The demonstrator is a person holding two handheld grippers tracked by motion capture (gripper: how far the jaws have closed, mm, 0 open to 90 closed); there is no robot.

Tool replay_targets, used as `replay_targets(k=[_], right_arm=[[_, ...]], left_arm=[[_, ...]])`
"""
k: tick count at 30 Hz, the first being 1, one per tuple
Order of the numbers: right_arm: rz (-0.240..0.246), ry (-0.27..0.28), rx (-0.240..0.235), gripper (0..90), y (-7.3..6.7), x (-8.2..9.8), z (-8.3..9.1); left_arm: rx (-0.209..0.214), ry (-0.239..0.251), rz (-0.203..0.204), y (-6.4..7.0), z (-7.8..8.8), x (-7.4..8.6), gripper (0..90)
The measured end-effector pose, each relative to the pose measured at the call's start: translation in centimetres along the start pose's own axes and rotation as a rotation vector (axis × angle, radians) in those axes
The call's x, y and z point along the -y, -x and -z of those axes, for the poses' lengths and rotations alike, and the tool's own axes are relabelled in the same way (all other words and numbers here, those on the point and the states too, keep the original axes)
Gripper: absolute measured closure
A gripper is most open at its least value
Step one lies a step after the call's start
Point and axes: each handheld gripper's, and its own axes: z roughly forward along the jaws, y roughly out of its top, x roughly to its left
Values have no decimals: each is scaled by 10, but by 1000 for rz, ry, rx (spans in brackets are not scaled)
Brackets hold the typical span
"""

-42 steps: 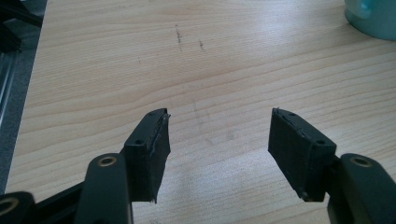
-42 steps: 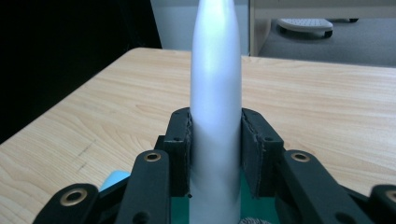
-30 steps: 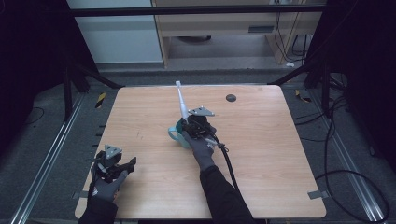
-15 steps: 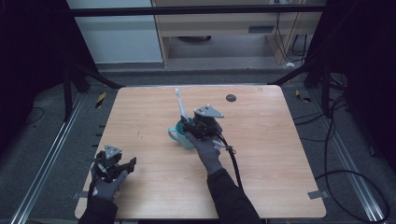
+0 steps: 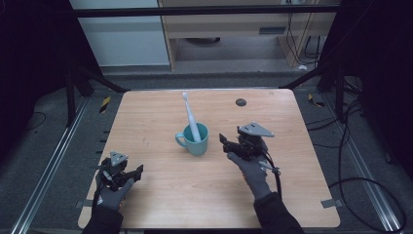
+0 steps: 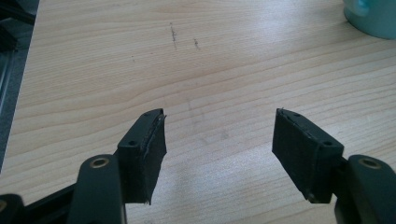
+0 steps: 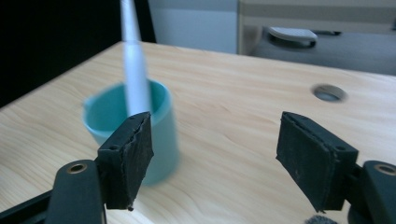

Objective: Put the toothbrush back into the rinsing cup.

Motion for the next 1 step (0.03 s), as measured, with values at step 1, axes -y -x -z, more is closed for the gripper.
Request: replay_targets(k=[1], right_arm=[[1,-6,10,261,5,3,4]], left_arm=[[3,-2,1,0,0,0,338]])
